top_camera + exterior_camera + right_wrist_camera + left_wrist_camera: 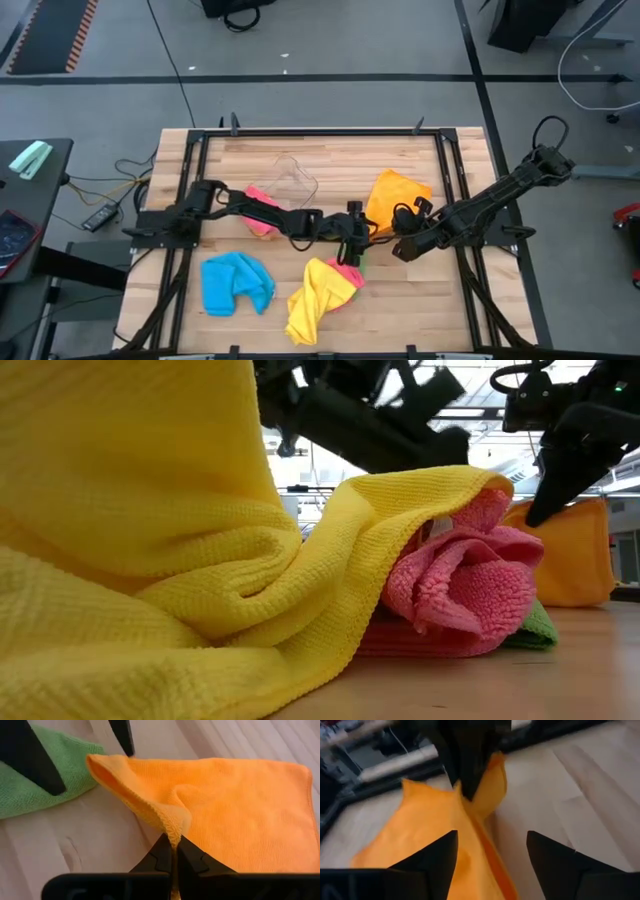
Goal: Fold microfiber towels
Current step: Fold the orange microfiber towel
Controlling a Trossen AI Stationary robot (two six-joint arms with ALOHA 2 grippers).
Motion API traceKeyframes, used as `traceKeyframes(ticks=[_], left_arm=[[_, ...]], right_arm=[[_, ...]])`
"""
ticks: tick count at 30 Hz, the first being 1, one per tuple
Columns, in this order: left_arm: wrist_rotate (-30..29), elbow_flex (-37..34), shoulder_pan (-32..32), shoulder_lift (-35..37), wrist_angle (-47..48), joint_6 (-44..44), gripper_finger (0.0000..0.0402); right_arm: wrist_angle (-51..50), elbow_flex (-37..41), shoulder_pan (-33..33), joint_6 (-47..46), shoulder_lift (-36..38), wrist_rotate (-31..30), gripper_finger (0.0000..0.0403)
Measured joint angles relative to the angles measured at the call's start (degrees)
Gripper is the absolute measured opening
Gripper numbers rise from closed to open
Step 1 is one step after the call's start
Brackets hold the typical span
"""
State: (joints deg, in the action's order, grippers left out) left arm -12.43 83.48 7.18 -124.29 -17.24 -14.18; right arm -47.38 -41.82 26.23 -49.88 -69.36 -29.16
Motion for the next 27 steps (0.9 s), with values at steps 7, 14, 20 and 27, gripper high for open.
traceKeyframes(ticks=[7,14,20,27], left_arm=[[-5.31,4.04,0.00,-4.44,1.12,0.46,0.0285],[-9.72,3.99,0.02,-4.23,7.10,-0.26,0.0273],[-11.23,3.96,-0.26,-4.24,12.96,-1.52,0.0239],[-15.18,3.96,-0.15,-4.24,14.71,-4.56,0.0184]], right_arm=[[1.15,0.00,0.03,0.45,0.00,-0.87,0.0012],[1.98,0.00,0.03,1.06,0.00,-0.87,0.0012],[2.19,0.00,0.03,1.06,0.00,-0.88,0.0012],[2.17,0.00,0.17,1.33,0.00,-0.86,0.0012]])
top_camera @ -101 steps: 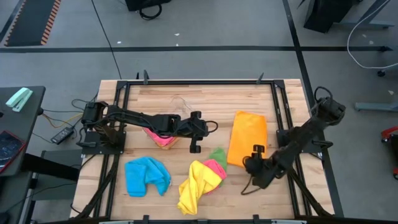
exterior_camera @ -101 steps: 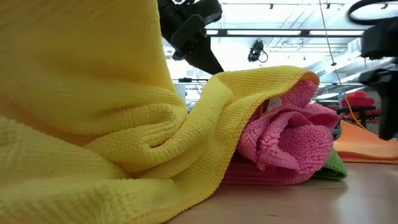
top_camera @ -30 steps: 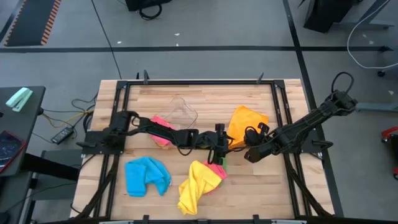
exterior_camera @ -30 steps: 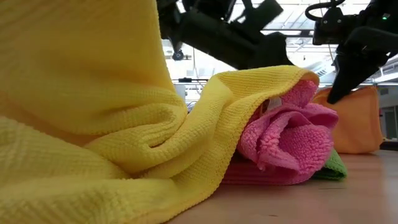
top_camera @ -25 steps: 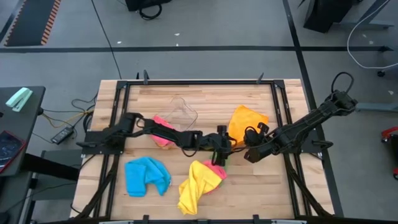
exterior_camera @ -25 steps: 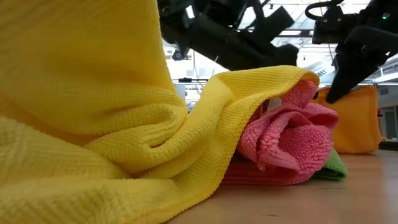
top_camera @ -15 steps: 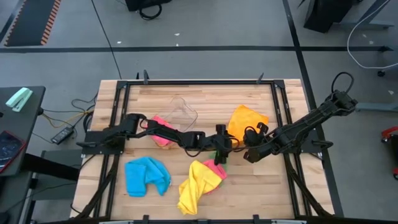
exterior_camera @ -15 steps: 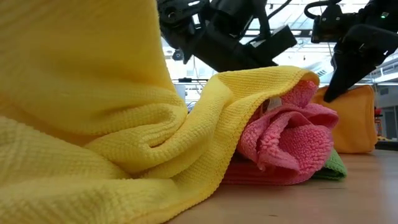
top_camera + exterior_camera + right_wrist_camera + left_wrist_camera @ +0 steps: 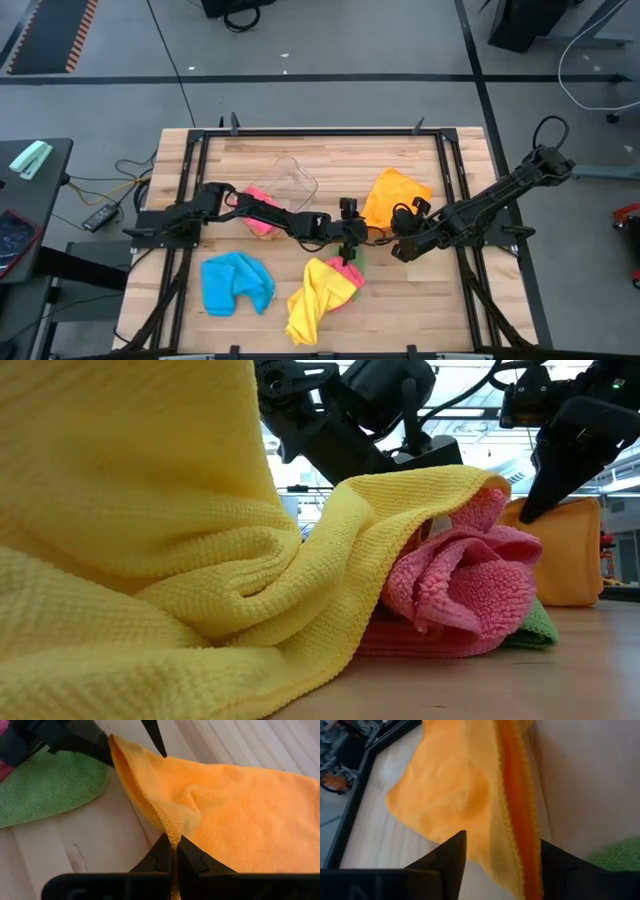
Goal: Fold microfiber towels
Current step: Fold the orange microfiber towel
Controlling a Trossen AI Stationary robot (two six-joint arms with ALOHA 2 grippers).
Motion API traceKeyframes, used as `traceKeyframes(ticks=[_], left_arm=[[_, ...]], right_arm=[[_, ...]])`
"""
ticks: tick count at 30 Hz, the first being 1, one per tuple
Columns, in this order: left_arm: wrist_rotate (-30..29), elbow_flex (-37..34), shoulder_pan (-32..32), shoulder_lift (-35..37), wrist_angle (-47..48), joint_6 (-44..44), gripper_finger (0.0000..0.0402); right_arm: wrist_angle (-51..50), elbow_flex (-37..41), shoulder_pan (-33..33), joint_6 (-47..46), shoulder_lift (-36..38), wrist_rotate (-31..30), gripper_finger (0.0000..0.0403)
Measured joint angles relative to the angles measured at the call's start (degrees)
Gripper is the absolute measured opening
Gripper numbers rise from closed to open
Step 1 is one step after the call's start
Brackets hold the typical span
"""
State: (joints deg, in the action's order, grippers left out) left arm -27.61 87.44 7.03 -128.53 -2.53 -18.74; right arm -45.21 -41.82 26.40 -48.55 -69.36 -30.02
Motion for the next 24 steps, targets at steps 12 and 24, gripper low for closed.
traceKeyframes(ticks=[12,24], left_arm=[[-0.10,8.94,0.92,0.02,15.43,-2.02,0.0014],[4.58,12.46,0.74,0.02,26.31,4.66,0.0018]], right_arm=[[-0.03,-0.02,0.04,4.26,-0.65,7.13,0.0039],[-1.00,-0.02,5.03,2.64,-12.45,8.28,0.0138]])
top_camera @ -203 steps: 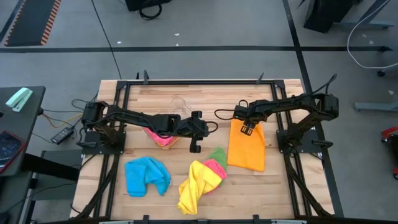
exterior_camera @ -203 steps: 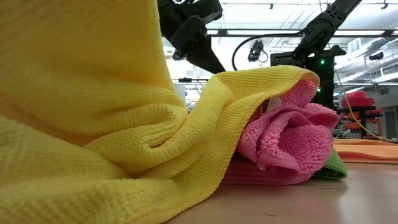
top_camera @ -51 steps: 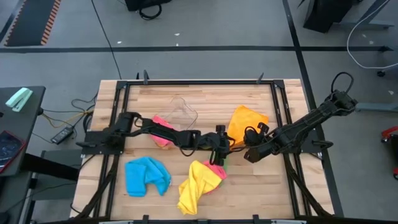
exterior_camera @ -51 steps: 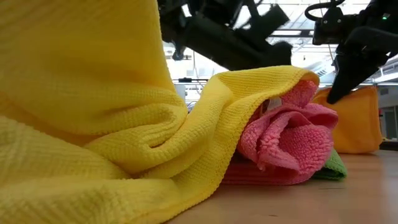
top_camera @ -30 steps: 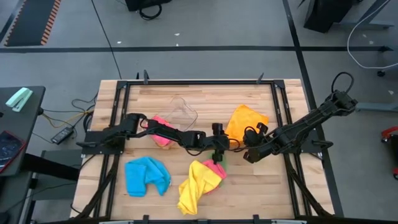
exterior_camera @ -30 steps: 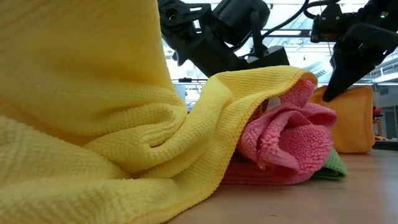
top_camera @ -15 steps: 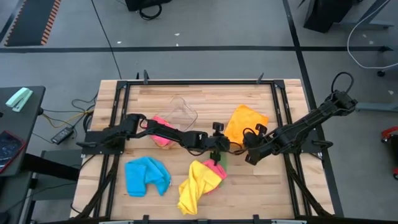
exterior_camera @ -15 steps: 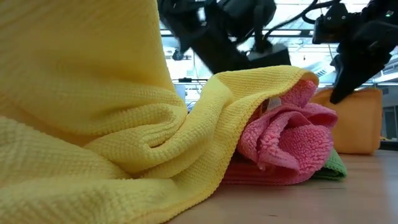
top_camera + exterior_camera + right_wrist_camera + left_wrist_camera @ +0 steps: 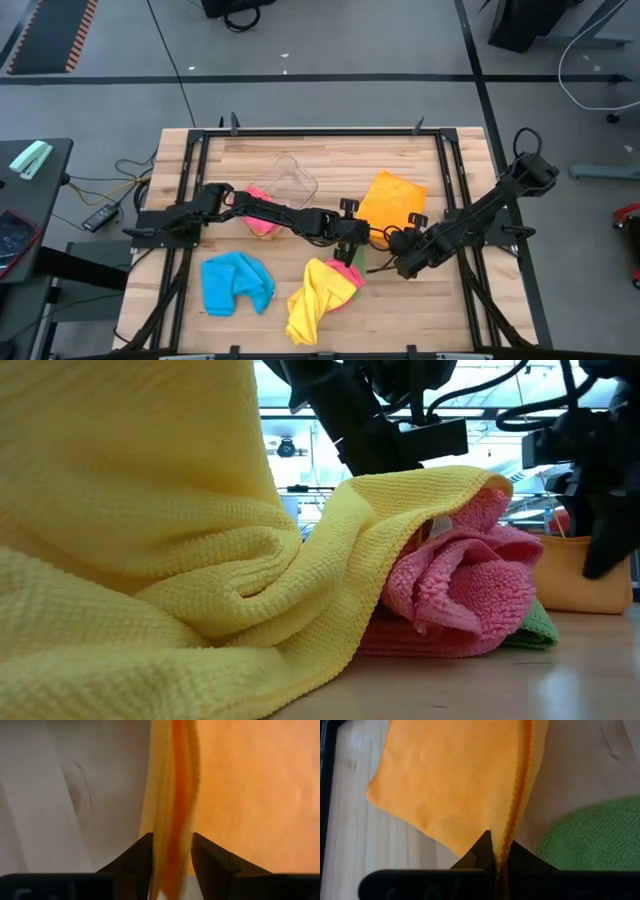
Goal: Fold microfiber towels
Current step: Fold the orange microfiber towel
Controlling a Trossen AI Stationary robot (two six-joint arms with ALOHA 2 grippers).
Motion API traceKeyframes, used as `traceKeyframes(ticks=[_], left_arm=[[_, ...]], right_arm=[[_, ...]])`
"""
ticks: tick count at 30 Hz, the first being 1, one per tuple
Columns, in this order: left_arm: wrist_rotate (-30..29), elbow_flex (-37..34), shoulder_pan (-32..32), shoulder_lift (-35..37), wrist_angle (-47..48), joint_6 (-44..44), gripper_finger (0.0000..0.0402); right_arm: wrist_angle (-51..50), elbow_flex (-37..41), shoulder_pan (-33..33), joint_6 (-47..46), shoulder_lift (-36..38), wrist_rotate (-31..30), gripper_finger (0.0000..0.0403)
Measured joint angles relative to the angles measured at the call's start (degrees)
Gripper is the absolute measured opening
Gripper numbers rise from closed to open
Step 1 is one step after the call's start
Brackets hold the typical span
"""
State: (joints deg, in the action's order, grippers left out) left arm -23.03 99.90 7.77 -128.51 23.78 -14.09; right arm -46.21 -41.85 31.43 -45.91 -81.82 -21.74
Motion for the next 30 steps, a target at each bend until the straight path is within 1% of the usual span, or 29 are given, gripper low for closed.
traceKeyframes(ticks=[4,7,10,12,13,16,19,21,23,26,28,30], left_arm=[[0.00,0.00,0.02,0.00,0.03,-0.02,0.0029],[0.00,0.00,0.00,0.00,0.27,-0.02,0.0017],[0.00,0.00,0.02,0.00,0.25,0.00,0.0008],[0.00,0.00,0.02,0.00,0.18,0.00,0.0011],[0.00,0.00,0.02,0.00,0.14,-0.01,0.0016],[0.02,0.00,0.06,0.00,0.20,-0.54,0.0027],[0.53,-0.06,0.71,1.72,1.63,-2.02,0.0014],[2.37,0.36,1.18,3.99,2.63,-2.43,0.0009],[4.82,2.30,1.78,5.62,4.93,-2.24,0.0014],[5.85,6.44,2.97,6.37,10.60,-1.89,0.0024],[6.64,10.22,3.87,6.49,15.74,-2.03,0.0019],[7.44,14.37,4.71,6.63,19.77,-2.03,0.0010]], right_arm=[[-0.53,0.00,-0.05,-0.13,0.71,-0.05,0.0129],[-0.53,0.00,-0.01,-0.48,2.22,0.19,0.0111],[-1.24,0.00,-0.02,-0.51,2.75,1.66,0.0067],[-1.32,0.00,-0.03,-0.13,2.75,2.23,0.0026],[-1.31,0.00,-0.01,0.22,2.75,2.29,0.0014],[-1.96,-0.05,-0.03,1.34,3.18,2.77,0.0009],[-4.70,-2.09,-0.06,2.60,4.87,4.74,0.0007],[-6.72,-4.03,-0.03,4.37,6.63,7.04,0.0007],[-8.09,-6.56,-0.03,6.30,8.28,9.61,0.0006],[-10.82,-11.21,-0.02,8.72,10.60,13.15,0.0005],[-13.18,-14.94,0.14,9.90,11.38,14.96,0.0005],[-16.51,-18.82,0.88,10.80,11.85,15.46,0.0005]])
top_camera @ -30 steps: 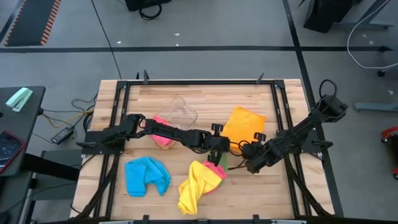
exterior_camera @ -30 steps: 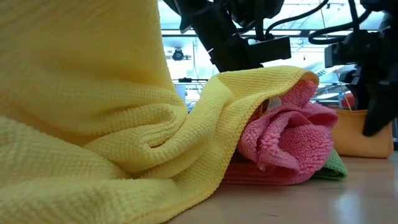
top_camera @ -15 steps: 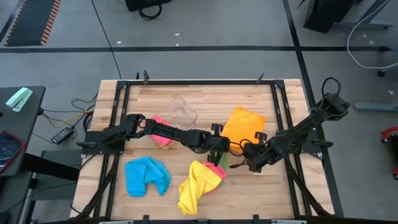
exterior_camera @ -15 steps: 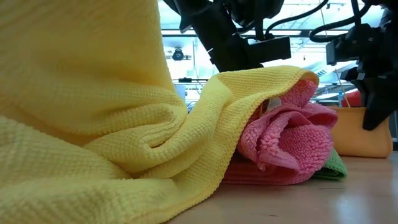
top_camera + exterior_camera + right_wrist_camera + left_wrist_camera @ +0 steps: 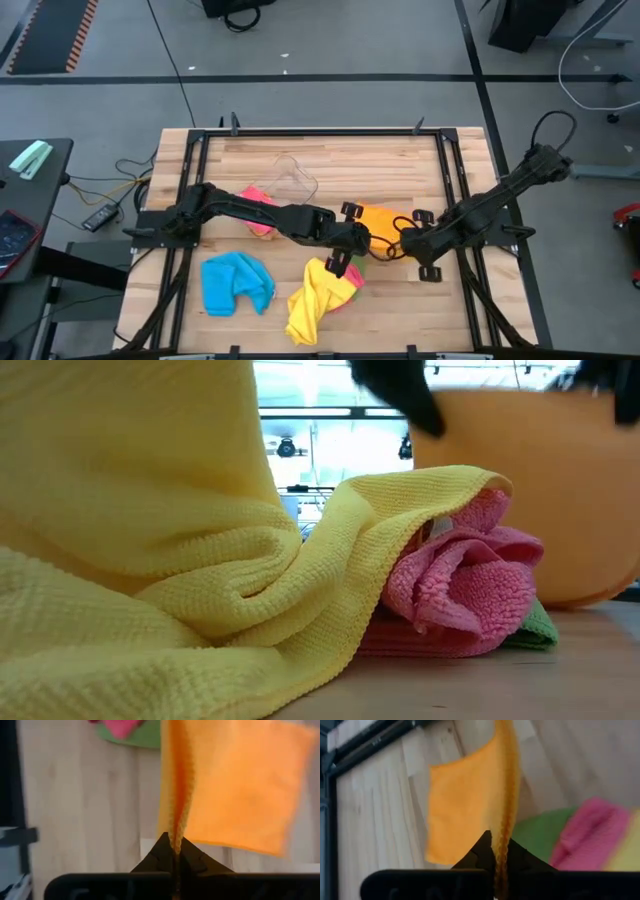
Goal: Fold microfiber towels
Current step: Fold the orange microfiber towel
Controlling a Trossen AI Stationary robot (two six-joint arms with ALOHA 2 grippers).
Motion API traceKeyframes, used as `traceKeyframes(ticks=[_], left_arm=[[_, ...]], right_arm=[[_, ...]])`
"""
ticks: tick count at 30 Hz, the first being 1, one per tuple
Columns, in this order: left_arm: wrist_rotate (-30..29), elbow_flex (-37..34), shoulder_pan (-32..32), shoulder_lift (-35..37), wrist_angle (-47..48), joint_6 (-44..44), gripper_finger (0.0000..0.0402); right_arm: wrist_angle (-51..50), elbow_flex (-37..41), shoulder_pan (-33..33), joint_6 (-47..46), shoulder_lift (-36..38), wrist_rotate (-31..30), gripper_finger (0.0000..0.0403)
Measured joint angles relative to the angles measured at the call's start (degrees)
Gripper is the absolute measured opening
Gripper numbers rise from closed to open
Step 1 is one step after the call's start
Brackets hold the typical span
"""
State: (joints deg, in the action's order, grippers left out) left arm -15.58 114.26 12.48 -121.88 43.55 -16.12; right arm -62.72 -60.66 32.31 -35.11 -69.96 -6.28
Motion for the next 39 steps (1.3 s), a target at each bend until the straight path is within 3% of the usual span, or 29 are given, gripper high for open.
traceKeyframes(ticks=[7,15,23,27,35,39], left_arm=[[0.19,11.98,0.59,0.08,9.65,0.04,0.0028],[0.03,20.63,-2.61,0.08,11.95,-1.21,0.0009],[-3.22,20.73,-8.01,1.75,11.28,-2.98,0.0020],[-0.94,20.71,-9.71,1.69,14.37,-1.01,0.0008],[8.67,20.71,-5.38,1.91,15.29,-1.03,0.0027],[8.96,20.71,-2.19,2.42,13.67,-1.92,0.0011]], right_arm=[[-11.44,-12.63,1.74,0.89,-0.21,-2.65,0.0004],[-26.02,-22.83,1.26,0.89,-0.10,-14.12,0.0004],[-27.34,-25.23,-3.26,6.52,0.40,-21.85,0.0004],[-27.32,-25.20,-5.87,7.57,0.22,-19.64,0.0004],[-26.70,-25.18,-4.84,4.57,0.16,-3.19,0.0010],[-26.00,-25.18,-2.92,2.84,0.14,-1.74,0.0012]])
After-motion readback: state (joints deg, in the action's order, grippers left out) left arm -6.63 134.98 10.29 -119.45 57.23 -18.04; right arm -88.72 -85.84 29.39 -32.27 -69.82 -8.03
